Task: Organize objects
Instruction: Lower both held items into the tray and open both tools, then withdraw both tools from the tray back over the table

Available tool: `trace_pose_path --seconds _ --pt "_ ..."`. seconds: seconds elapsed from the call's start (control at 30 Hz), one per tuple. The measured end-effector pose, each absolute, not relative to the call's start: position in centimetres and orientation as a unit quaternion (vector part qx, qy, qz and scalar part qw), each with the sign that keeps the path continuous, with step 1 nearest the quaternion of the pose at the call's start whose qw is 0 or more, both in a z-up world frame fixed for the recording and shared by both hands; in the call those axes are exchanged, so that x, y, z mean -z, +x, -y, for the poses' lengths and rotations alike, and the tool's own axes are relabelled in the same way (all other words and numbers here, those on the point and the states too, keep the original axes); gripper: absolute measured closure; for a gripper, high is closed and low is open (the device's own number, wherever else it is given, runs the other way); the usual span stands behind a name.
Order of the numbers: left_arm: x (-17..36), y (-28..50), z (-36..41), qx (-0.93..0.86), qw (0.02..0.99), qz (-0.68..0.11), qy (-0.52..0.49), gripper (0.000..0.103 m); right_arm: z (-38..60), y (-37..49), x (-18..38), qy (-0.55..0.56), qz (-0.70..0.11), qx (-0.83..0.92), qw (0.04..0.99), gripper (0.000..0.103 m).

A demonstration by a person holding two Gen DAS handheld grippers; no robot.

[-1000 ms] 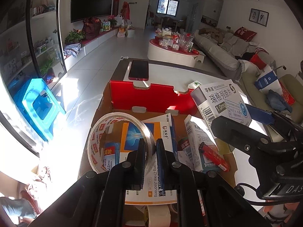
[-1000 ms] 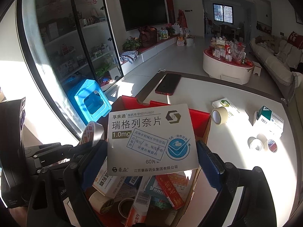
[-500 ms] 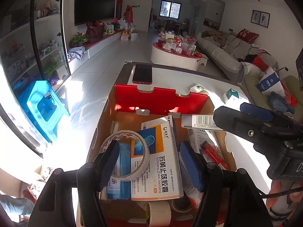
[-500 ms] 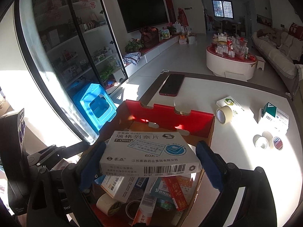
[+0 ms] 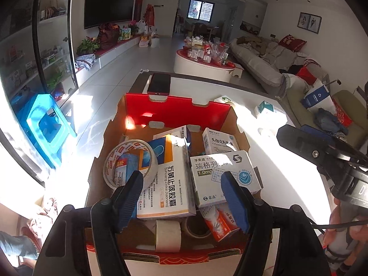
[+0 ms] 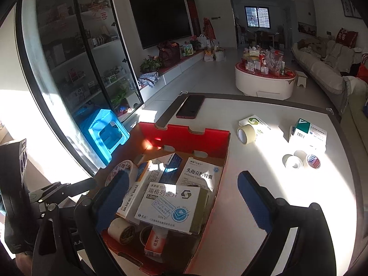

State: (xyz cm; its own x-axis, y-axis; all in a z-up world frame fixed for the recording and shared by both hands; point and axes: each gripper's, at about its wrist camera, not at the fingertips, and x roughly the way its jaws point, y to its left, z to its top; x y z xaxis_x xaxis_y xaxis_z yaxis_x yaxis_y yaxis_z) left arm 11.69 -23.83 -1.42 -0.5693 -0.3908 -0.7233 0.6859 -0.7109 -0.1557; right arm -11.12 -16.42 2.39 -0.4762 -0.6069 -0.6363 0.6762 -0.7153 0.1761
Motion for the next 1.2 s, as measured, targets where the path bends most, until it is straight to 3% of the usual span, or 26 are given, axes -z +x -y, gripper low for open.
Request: trace_pose_path --seconds 0.53,0.63,1.2 --pt "0.0 4.5 15.7 0.876 0.254 -0.148 0.382 0.026 6.8 -9.6 -4.3 0.284 -0.119 0.927 0.215 0.008" --pt "0.1 3.3 14.1 0.873 0.256 -0.131 0.393 0.02 5.2 -9.4 -4.0 0.283 -0.114 0.93 0.205 0.008" --pt "2.4 -4.5 7.9 0.869 0.218 -0.065 0.44 0.014 -2.7 -12.0 -0.1 0.334 -0.068 0.928 0.148 0.008"
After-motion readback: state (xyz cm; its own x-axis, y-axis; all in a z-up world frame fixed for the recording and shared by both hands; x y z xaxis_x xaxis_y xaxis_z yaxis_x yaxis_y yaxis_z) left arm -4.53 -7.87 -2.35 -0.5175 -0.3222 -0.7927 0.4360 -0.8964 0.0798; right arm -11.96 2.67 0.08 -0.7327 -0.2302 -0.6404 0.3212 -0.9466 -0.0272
